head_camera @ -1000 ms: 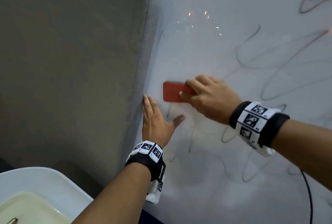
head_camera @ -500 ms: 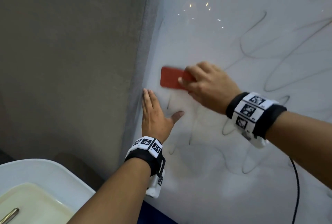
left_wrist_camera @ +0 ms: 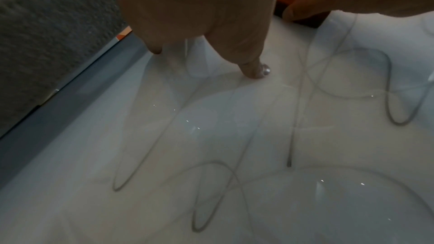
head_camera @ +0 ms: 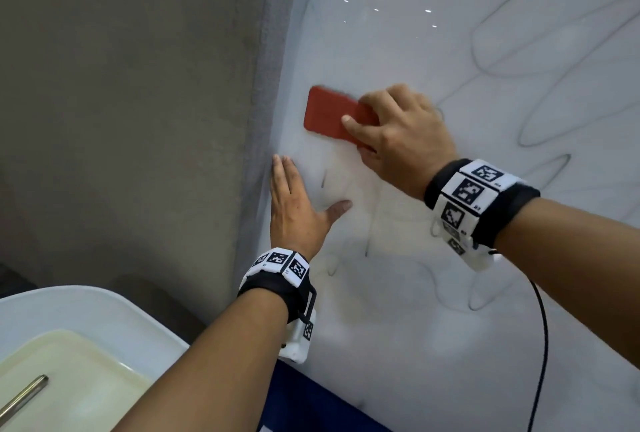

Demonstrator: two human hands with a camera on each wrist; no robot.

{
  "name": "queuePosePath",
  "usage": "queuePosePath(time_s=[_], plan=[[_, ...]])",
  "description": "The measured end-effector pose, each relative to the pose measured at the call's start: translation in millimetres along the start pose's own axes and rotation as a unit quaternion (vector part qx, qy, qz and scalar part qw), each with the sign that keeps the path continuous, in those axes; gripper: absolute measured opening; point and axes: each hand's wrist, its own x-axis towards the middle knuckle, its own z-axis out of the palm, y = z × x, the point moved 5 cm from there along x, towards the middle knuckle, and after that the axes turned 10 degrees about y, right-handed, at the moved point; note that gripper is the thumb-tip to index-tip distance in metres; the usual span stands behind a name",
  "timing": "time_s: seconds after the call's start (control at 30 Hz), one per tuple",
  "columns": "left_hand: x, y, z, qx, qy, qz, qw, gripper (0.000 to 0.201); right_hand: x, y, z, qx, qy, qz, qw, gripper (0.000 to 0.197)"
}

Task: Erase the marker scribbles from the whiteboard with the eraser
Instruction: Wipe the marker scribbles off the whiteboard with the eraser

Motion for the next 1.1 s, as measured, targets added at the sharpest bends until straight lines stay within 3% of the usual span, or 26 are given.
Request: queuePosePath(time_s=[0.07,0.2,0.3,0.47,0.63,0.73,0.83,0.93,1.0,1.1], plan=[[-4,-4,1,0.001,0.009,-0.002,1.000,0.130,-12,-13,7,0.004,0.002,0.013,1.000,0.034],[-15,-17,6,0.024,-0.007,-0.030,0.999,0.134,-46,-46,26,0.023,-0.053,-0.049,0.997,0.029],[-19,-25,6,0.040,-0.017,-0.035,0.998,0.136,-31,-34,18,0.050,-0.028,-0.062,0.996,0.028],[-20,-27,5,0.045,-0.027,-0.037,0.998,0.138,-19,-24,19,0.033,0.010,0.016,0.999,0.032],[-22,-28,3,0.038,-0.029,-0.045,0.998,0.142,-58,-70,42,0.044,-0.099,-0.071,0.992,0.032],[-22,-31,1,0.040,-0.036,-0.040,0.998,0.137,-38,-55,33,0.061,-0.085,-0.071,0.992,0.024],[-21,-30,-2,0.025,-0.018,-0.046,0.998,0.123,-20,-38,26,0.042,-0.051,-0.014,0.998,0.035],[-17,-24,-17,-0.028,0.053,-0.059,0.996,0.076,-29,-49,30,0.040,-0.069,0.039,0.996,0.048],[-10,-20,-23,-0.095,0.056,-0.101,0.989,0.050,-38,-60,32,0.047,-0.094,0.051,0.993,0.052],[3,-3,-28,-0.167,0.056,-0.131,0.976,0.051,-43,-70,26,0.070,-0.115,0.035,0.990,0.049]])
